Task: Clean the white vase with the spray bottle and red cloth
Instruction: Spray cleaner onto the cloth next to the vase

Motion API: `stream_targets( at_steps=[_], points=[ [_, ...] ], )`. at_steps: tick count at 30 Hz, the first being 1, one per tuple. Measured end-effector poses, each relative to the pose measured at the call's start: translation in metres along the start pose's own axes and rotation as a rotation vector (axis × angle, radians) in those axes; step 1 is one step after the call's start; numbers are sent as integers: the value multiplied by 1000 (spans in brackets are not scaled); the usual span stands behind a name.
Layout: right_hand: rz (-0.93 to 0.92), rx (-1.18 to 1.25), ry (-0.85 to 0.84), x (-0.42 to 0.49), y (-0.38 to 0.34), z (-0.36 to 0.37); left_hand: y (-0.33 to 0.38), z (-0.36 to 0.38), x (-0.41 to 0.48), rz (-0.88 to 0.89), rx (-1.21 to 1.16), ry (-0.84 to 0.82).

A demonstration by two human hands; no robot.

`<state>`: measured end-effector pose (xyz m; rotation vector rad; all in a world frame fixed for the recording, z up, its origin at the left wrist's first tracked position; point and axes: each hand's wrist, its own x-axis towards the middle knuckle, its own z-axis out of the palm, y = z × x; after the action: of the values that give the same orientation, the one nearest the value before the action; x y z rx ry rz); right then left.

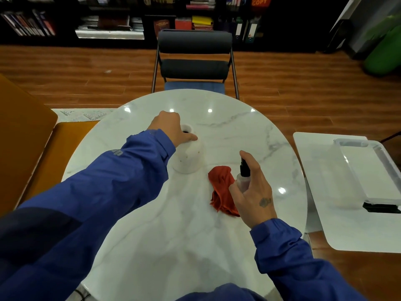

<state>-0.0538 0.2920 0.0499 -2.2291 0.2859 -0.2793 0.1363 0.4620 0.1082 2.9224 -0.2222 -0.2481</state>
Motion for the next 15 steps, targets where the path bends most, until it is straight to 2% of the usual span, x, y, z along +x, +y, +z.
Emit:
stream_targets(
  at_steps=[7, 15],
  points=[
    [-29, 14, -14, 0, -2, 0, -10, -1, -2, 210, -41, -52],
    [-57, 5, -18, -1, -4, 5, -1, 4, -1, 61, -7, 2]
  ],
)
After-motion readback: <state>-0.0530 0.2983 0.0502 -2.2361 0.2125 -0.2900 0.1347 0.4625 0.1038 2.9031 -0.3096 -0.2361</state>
